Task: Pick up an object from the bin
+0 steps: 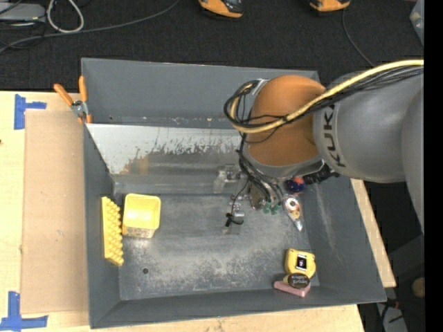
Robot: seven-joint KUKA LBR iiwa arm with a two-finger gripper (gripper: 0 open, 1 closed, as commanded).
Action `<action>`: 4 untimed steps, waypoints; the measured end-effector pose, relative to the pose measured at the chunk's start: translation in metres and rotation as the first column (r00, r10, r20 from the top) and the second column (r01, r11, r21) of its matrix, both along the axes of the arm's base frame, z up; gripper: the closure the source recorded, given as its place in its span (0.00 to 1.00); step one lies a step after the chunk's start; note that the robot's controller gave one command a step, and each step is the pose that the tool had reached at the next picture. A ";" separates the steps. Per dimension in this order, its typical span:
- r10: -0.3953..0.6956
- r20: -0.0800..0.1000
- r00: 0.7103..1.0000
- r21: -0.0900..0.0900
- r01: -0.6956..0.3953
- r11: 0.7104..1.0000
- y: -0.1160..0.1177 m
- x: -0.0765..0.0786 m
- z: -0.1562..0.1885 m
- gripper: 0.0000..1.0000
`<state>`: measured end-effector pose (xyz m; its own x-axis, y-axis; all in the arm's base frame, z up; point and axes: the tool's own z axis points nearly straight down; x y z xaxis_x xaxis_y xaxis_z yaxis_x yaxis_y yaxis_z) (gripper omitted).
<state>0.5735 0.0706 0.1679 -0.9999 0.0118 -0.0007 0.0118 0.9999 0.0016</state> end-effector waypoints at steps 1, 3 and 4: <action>-0.033 -0.004 0.999 -0.002 0.033 0.999 0.000 -0.023 -0.004 0.00; 0.103 -0.007 0.995 -0.004 -0.103 0.995 0.104 -0.041 0.001 0.00; 0.120 -0.010 0.993 -0.003 -0.120 0.993 0.116 -0.048 0.000 0.00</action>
Offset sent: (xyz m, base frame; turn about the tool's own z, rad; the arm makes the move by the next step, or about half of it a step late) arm -0.0203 0.0969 0.0091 0.0289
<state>0.5259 0.1869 0.1681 -0.9941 -0.1084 0.0091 -0.1084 0.9941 -0.0012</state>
